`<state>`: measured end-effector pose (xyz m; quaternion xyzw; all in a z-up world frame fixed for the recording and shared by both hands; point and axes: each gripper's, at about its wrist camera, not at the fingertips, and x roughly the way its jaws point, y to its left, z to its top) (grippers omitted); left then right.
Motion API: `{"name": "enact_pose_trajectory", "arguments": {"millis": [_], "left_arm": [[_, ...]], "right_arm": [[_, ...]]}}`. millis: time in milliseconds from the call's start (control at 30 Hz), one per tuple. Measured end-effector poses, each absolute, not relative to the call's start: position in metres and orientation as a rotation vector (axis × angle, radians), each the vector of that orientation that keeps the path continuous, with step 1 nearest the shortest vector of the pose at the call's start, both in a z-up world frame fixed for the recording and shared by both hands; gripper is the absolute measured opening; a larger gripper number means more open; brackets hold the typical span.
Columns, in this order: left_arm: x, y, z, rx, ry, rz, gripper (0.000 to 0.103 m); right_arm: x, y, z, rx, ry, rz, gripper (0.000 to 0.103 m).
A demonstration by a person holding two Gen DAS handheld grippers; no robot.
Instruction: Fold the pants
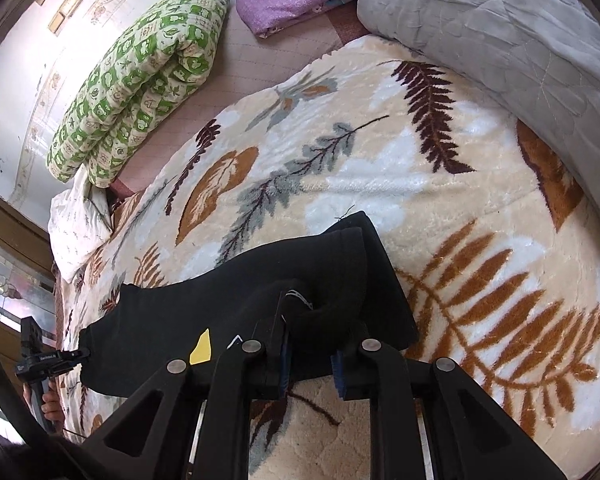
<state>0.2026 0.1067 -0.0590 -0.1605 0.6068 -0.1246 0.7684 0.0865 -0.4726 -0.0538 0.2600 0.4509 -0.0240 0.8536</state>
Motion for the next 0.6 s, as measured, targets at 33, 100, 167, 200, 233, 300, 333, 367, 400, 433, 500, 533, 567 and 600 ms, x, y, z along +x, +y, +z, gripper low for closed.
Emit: {"name": "enact_pose_trajectory", "arguments": {"millis": [33,100,167,200,233,300,333,367,400,433,500,533,567,600], "left_arm": [[0.204,0.113,-0.052,-0.391,1.297,-0.277,0.014],[0.207,0.123,-0.040,-0.446,1.257,-0.289,0.014],[0.211,0.124,-0.032,-0.410,1.241,-0.278,0.014],[0.212,0.123,-0.033,-0.385,1.246,-0.274,0.014],[0.212,0.121,-0.036,-0.358,1.257,-0.261,0.014],[0.212,0.118,-0.046,-0.316,1.288,-0.249,0.014],[0.211,0.116,-0.049,-0.300,1.299,-0.247,0.014],[0.210,0.113,-0.052,-0.283,1.310,-0.243,0.014],[0.207,0.112,-0.056,-0.261,1.321,-0.237,0.014],[0.206,0.112,-0.059,-0.245,1.334,-0.235,0.014],[0.204,0.112,-0.063,-0.220,1.351,-0.236,0.014],[0.203,0.113,-0.063,-0.212,1.354,-0.239,0.014],[0.203,0.113,-0.063,-0.210,1.354,-0.242,0.014],[0.204,0.113,-0.063,-0.209,1.356,-0.245,0.014]], "right_arm": [[0.087,-0.472,-0.049,0.537,0.940,-0.047,0.015],[0.088,-0.470,-0.035,0.533,0.896,-0.025,0.015],[0.089,-0.466,-0.019,0.511,0.830,0.008,0.015],[0.090,-0.463,-0.014,0.495,0.809,0.018,0.015],[0.090,-0.461,-0.012,0.475,0.795,0.026,0.015],[0.092,-0.458,-0.018,0.429,0.799,0.025,0.015],[0.093,-0.459,-0.025,0.423,0.821,0.015,0.015],[0.092,-0.461,-0.037,0.433,0.854,0.009,0.015],[0.091,-0.463,-0.044,0.433,0.872,0.000,0.015],[0.087,-0.465,-0.052,0.429,0.892,-0.012,0.016],[0.078,-0.472,-0.063,0.462,0.926,0.001,0.020],[0.074,-0.476,-0.065,0.486,0.936,0.002,0.023],[0.068,-0.481,-0.066,0.518,0.941,0.010,0.026],[0.064,-0.487,-0.066,0.554,0.941,0.020,0.027]]}}
